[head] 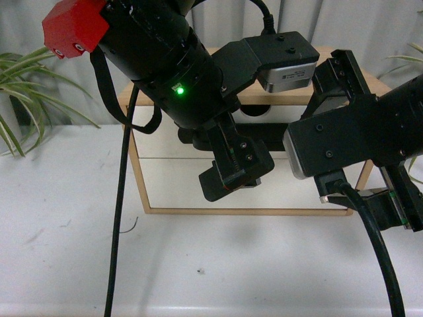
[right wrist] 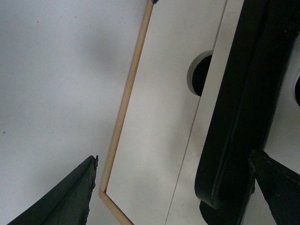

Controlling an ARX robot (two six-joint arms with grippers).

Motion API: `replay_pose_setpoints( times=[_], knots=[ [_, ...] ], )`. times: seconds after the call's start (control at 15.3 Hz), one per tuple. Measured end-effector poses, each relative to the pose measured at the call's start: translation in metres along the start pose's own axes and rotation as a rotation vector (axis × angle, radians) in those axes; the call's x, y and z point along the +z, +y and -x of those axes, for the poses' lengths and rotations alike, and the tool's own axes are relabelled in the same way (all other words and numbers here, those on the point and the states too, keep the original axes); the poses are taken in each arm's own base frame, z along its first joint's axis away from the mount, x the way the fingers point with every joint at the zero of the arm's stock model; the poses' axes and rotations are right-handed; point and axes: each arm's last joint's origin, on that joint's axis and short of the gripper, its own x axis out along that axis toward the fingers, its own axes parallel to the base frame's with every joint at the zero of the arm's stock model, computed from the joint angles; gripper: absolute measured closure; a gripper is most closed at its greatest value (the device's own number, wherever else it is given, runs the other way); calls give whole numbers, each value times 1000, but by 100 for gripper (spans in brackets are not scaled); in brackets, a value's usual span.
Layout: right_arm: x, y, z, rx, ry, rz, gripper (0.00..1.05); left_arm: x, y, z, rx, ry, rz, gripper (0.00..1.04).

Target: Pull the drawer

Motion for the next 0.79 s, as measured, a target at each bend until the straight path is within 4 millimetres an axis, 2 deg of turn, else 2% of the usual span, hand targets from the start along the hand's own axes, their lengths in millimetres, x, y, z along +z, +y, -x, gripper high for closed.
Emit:
replay_pose_setpoints(
  times=[0.33, 0.79],
  knots=[
    [-2, 3, -10, 6, -10, -17, 6, -3, 4, -13, -1, 4, 7, 7],
    [-5, 11, -35, 29, -8, -25, 6, -1, -2, -30, -11, 31, -11, 7]
  ],
)
